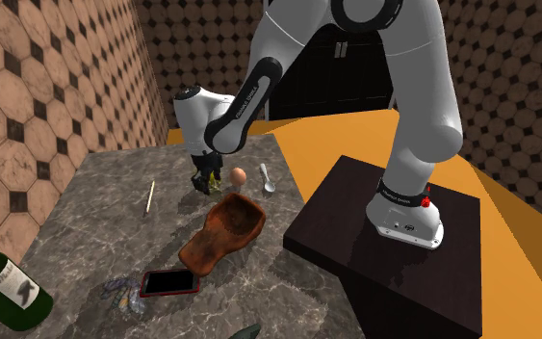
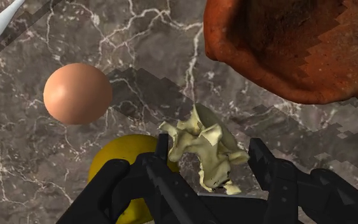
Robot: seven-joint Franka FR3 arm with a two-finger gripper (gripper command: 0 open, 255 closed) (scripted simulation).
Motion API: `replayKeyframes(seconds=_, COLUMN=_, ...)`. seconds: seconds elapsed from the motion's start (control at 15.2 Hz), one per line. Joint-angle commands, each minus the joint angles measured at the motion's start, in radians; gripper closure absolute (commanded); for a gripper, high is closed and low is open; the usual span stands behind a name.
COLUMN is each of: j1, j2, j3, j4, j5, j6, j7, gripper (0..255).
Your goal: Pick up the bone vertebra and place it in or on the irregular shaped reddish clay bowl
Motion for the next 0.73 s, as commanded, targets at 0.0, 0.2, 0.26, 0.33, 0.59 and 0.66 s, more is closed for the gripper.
replayKeyframes(seconds=0.0, j1=-0.005, j2=-0.020, j3=0.006, j4=0.000, j5=0.009, j6=-0.020, j7=-0.009, gripper=255)
replayKeyframes(seconds=0.2, j1=-0.010, j2=-0.051, j3=0.014, j4=-0.001, j5=0.023, j6=-0.049, j7=-0.020, gripper=255)
replayKeyframes(seconds=0.26, j1=-0.012, j2=-0.061, j3=0.017, j4=0.000, j5=0.027, j6=-0.059, j7=-0.024, gripper=255)
replayKeyframes(seconds=0.33, j1=-0.014, j2=-0.071, j3=0.019, j4=0.000, j5=0.032, j6=-0.069, j7=-0.028, gripper=255)
replayKeyframes(seconds=0.59, j1=-0.019, j2=-0.111, j3=0.028, j4=0.004, j5=0.050, j6=-0.111, j7=-0.043, gripper=255)
replayKeyframes(seconds=0.66, j1=-0.021, j2=-0.120, j3=0.030, j4=0.005, j5=0.054, j6=-0.121, j7=-0.047, gripper=255)
